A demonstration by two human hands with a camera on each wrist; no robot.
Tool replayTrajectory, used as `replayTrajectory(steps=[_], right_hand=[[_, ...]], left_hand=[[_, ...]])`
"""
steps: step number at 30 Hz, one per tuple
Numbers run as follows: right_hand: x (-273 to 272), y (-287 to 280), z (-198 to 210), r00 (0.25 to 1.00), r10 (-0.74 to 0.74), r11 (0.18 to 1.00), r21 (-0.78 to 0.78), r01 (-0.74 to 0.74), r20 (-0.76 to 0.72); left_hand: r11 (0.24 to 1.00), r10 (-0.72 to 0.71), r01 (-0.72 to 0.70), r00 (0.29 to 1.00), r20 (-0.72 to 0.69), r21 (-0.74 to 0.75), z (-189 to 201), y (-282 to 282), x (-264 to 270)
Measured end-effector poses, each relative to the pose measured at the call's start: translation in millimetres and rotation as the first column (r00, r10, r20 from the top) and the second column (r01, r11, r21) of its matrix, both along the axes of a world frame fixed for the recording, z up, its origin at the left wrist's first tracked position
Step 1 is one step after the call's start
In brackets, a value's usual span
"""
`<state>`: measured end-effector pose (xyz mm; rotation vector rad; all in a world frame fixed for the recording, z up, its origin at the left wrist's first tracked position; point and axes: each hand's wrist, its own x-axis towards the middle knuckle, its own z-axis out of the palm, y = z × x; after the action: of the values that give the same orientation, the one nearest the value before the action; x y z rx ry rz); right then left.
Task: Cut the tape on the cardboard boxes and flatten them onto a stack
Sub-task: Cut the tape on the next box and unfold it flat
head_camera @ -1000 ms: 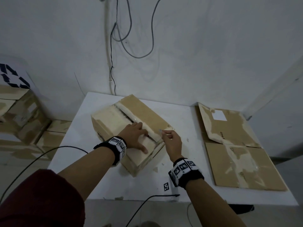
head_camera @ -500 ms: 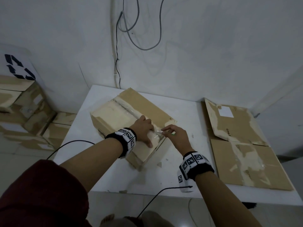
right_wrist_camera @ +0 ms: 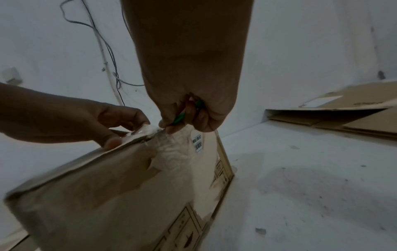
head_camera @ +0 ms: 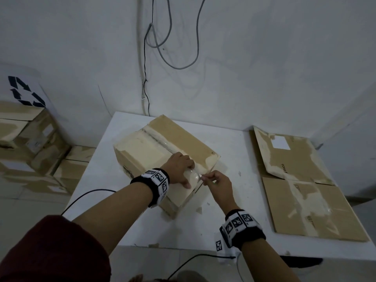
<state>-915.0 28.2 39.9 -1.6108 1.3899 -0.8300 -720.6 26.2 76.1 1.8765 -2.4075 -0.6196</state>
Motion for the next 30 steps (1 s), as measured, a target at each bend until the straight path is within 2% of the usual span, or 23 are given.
replayTrajectory(steps=[5,9,16,30], right_hand=[[5,-2,0,0.998,-0.017,1.000,0.016,0.018,-0.055],[3,10,-1,0.999,-0.050,0.999,0.009,0.050,-0.016],[7,14,-5,0.995,-0.096,0.995,0.036,0.096,-0.010],[0,25,-11,0.992,-0.129,0.992,0.002,0.129,0.016]], left_hand=[[1.000,-0.023,0.023,1.000,-0.011,0.000,2,1,-3],[0.999,-0.036,0.036,0.999,-0.023,0.025,3,2,-5],[0.996,-0.051,0.048,0.998,0.033,0.076,11,1,-12],[0.994,-0.095,0.091,0.993,0.073,0.058,15,2,-20]])
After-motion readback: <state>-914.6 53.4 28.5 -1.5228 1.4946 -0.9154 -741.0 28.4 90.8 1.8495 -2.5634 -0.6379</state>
